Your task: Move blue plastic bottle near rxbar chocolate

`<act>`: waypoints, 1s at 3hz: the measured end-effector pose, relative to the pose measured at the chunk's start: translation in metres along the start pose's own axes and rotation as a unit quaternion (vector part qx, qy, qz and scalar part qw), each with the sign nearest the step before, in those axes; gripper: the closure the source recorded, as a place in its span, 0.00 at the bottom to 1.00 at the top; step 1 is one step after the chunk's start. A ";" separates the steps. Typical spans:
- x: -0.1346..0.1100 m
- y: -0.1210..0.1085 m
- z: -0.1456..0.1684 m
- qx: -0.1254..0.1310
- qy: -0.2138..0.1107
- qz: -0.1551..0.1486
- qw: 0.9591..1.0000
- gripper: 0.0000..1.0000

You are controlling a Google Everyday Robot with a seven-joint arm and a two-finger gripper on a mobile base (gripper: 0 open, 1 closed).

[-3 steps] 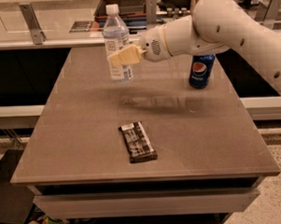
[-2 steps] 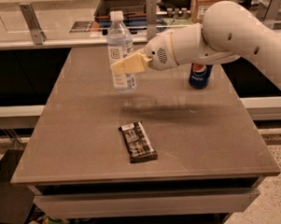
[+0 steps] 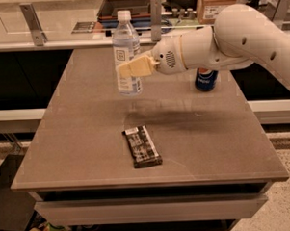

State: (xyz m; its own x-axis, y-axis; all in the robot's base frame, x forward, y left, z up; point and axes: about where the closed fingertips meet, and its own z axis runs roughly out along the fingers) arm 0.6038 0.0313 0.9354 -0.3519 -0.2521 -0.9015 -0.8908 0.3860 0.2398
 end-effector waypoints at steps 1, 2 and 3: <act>-0.004 0.011 -0.010 0.009 -0.008 0.005 1.000 1.00; -0.011 0.027 -0.015 0.003 -0.012 -0.009 1.000 1.00; -0.003 0.039 -0.015 -0.004 -0.018 -0.023 1.000 1.00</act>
Offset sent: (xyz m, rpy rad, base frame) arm -0.0383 -0.0005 0.0340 0.0177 -0.0544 0.0088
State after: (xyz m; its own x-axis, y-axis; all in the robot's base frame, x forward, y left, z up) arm 0.5660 0.0342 0.9527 -0.3005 -0.2379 -0.9236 -0.9078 0.3684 0.2004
